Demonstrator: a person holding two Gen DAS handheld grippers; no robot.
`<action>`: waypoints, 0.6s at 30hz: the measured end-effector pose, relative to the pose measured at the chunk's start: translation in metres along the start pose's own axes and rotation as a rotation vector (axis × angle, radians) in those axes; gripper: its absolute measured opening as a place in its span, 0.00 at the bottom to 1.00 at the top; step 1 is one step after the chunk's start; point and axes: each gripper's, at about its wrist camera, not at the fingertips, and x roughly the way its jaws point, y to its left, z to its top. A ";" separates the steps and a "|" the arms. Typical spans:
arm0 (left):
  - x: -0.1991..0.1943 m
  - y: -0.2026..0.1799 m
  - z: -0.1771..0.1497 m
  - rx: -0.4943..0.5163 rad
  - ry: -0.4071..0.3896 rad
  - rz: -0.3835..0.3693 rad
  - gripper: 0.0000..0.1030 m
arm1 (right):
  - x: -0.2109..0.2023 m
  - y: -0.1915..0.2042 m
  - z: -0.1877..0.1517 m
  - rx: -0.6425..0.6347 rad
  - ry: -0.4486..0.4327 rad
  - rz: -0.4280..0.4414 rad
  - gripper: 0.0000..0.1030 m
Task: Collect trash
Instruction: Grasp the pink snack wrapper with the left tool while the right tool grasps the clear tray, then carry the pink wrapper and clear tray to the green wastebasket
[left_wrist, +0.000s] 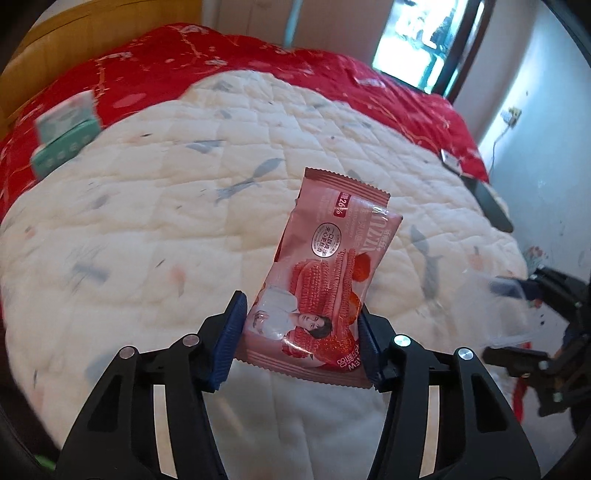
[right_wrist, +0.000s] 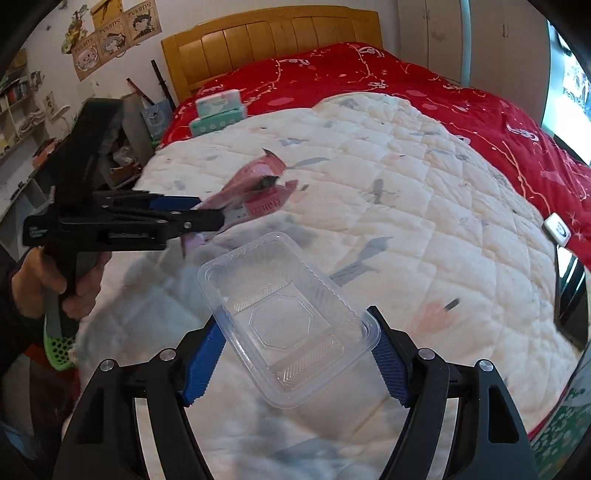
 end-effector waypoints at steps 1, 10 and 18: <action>-0.013 0.002 -0.007 -0.012 -0.012 0.001 0.53 | -0.003 0.006 -0.002 0.005 -0.003 0.008 0.70; -0.125 0.040 -0.075 -0.094 -0.122 0.118 0.53 | -0.026 0.073 -0.016 -0.010 -0.042 0.060 0.70; -0.199 0.100 -0.149 -0.238 -0.158 0.291 0.53 | -0.029 0.124 -0.018 -0.020 -0.052 0.138 0.70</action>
